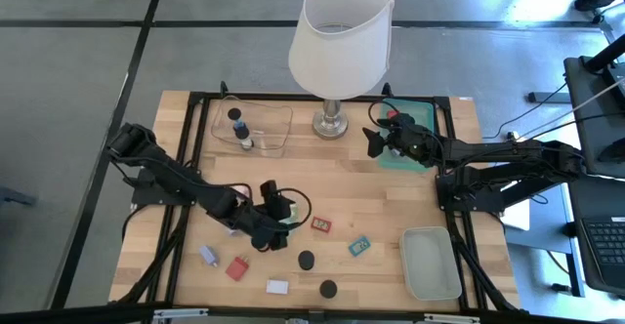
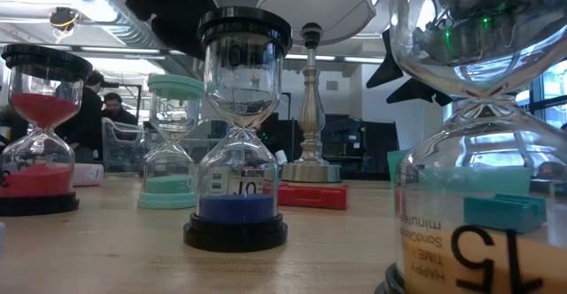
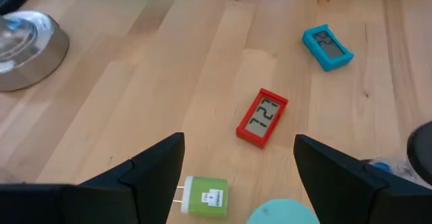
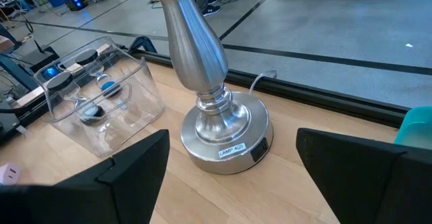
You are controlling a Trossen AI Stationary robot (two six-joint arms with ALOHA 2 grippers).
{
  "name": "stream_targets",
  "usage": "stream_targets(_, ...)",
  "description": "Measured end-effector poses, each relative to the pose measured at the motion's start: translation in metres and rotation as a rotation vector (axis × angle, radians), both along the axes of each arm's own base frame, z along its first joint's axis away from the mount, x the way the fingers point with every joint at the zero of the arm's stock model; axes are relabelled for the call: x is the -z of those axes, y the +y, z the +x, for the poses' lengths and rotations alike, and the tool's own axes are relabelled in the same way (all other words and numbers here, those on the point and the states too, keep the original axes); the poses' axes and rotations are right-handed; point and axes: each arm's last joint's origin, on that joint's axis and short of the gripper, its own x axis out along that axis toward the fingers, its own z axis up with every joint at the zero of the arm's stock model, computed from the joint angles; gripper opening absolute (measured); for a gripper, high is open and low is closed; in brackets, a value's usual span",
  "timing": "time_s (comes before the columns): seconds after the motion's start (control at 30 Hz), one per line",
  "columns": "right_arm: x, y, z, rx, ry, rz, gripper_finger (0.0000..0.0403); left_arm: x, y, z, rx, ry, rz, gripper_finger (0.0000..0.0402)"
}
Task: Pick & Place Office items
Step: Put the light green hourglass into the transparent bin
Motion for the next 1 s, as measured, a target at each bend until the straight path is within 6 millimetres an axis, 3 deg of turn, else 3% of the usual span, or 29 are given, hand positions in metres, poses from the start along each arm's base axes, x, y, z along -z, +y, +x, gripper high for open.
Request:
stream_targets(0.13,0.000,0.000,0.000,0.000,0.000,0.000,0.0327,0.000,0.005,0.002,-0.020,0.000,-0.037,0.0293)
stream_targets(0.5,0.000,0.000,0.000,0.000,0.000,0.000,0.0327,0.002,0.008,0.004,-0.003,0.030,-0.142,0.0382)
stream_targets(1.0,0.000,0.000,0.000,0.000,0.000,0.000,0.0327,0.008,-0.011,-0.010,0.125,0.136,-0.084,0.0389)
